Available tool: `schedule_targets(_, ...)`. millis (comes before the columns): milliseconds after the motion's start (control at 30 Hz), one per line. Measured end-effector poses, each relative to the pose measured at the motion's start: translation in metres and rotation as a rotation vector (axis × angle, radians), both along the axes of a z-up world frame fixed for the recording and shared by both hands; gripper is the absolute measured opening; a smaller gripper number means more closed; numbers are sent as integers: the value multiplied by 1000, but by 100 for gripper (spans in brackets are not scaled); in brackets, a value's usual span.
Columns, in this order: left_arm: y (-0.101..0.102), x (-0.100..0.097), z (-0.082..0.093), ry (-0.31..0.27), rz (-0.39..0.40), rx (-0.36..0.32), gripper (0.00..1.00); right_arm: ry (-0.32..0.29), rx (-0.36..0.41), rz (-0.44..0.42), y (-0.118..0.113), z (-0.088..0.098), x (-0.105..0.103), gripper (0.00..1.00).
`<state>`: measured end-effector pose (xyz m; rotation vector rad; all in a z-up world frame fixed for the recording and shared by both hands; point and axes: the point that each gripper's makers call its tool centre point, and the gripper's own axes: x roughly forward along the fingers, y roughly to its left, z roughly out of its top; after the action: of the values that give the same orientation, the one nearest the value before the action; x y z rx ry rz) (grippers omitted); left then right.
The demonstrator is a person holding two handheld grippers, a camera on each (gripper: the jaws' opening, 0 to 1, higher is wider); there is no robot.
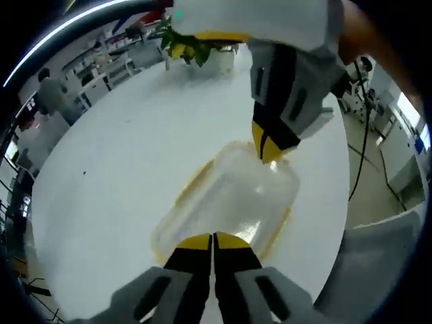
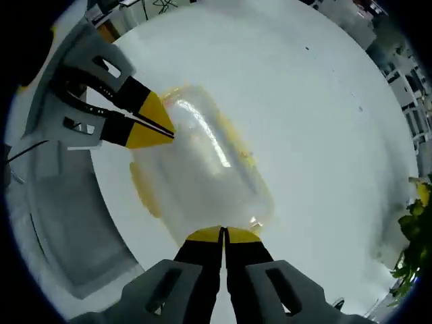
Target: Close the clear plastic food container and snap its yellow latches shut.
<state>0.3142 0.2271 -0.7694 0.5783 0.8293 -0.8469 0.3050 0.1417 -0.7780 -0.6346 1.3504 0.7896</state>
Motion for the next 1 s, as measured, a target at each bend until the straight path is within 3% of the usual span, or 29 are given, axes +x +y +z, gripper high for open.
schedule_targets(167, 2, 1, 1, 3, 17, -38, 0, -1, 6, -3, 1, 0, -1, 0)
schedule_targets(233, -4, 0, 1, 13, 57, -121, 0, 0, 3, -4, 2, 0, -2, 0)
schedule_targets(333, -9, -3, 0, 22, 62, -173, 0, 6, -4, -1, 3, 0, -1, 0)
schedule_targets(600, -12, -5, 1, -24, 38, -110, 0, 11, -3, -4, 3, 2, -3, 0)
schedule_targets(833, -11, -5, 1, -20, 71, -138, 0, 1, 9, -5, 4, 1, -3, 0)
schedule_targets(933, -24, -19, 2, 51, 36, -207, 0, -5, 3, 23, 4, 2, -4, 0)
schedule_targets(1000, -21, -15, 2, 21, 49, -190, 0, -4, 23, 13, 5, 3, -2, 0)
